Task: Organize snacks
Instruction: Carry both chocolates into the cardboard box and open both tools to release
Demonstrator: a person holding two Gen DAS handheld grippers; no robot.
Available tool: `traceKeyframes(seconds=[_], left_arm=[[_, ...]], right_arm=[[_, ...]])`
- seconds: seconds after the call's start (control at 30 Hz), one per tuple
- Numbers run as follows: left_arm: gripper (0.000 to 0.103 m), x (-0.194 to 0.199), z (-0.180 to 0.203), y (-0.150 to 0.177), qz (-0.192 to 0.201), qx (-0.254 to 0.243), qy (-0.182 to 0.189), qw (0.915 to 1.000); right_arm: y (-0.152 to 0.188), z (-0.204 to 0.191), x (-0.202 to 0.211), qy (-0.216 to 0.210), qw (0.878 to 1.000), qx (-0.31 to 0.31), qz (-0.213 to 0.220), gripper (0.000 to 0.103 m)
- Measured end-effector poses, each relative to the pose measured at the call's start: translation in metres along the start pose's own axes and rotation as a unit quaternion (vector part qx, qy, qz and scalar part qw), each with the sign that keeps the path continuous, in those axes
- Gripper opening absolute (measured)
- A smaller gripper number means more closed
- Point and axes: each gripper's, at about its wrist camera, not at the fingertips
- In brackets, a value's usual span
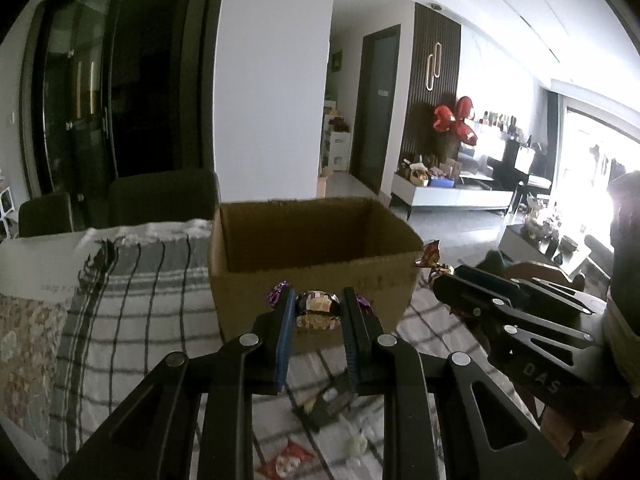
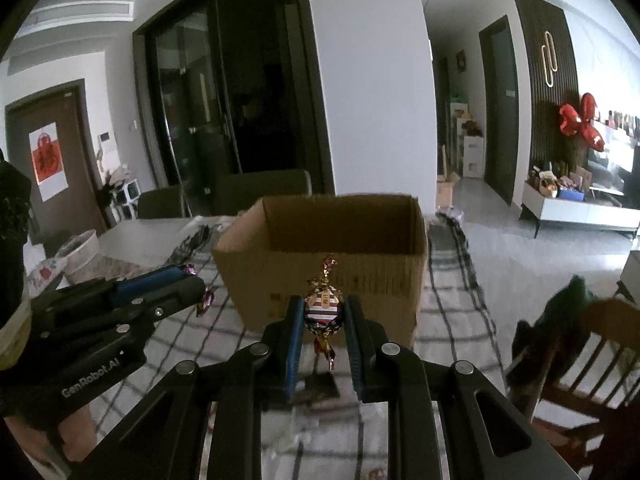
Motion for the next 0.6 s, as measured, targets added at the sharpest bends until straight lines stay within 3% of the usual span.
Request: traceKeyframes(seconds=[0.6], left_arm=[[0.023,-0.063,-0.018,-0.06,-0.004,-0.002,0.005,1.0]], right_arm=[[-0.056,0.025,-0.056,0.005,1.0,0.004,0.003,0.022]])
Point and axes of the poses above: each gripper's, at about its wrist camera, not at the fingertips, and x roughly against the way its jaws point, z to its right, y to its underside, and after that the axes turned 7 degrees about -z, right-handed
